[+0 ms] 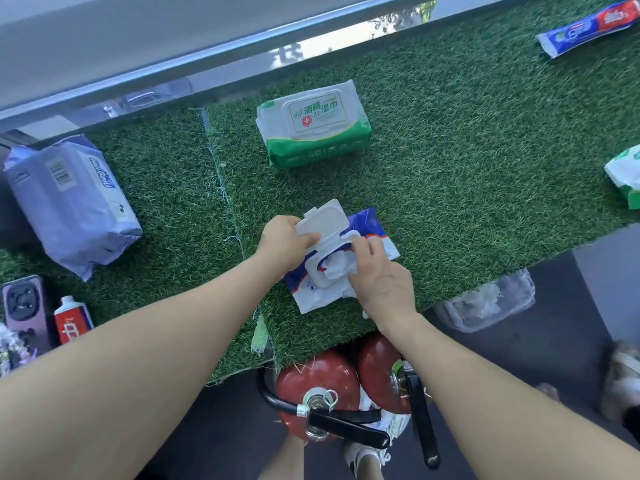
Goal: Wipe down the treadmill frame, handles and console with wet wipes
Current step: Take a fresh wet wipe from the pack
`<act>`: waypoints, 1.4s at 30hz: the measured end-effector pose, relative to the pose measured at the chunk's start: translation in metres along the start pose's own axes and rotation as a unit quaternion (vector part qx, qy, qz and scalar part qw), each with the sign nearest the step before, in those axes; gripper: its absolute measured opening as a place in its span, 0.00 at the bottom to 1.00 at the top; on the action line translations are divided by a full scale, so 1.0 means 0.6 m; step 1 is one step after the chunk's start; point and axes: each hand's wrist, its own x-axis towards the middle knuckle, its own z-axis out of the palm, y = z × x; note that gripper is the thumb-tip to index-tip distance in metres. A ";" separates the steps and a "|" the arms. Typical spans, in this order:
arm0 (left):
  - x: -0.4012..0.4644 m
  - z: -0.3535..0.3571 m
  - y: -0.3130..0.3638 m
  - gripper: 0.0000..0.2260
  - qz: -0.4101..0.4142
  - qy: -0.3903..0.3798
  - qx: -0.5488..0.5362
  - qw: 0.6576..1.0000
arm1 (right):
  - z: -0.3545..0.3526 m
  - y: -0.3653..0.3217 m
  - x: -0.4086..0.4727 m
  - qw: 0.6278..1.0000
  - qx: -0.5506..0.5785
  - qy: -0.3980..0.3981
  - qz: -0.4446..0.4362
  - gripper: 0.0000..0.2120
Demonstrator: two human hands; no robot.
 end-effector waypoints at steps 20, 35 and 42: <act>0.000 -0.014 0.008 0.07 0.077 -0.017 0.052 0.996 | -0.015 -0.051 0.027 0.979 0.016 -0.200 -0.038 0.14; -0.063 0.054 -0.096 0.34 0.341 -0.035 0.449 0.825 | -0.045 0.042 0.022 0.935 0.263 -0.002 0.238 0.13; -0.039 0.090 -0.121 0.41 0.310 -0.030 0.493 0.812 | -0.030 0.042 0.026 0.912 0.300 -0.002 0.280 0.13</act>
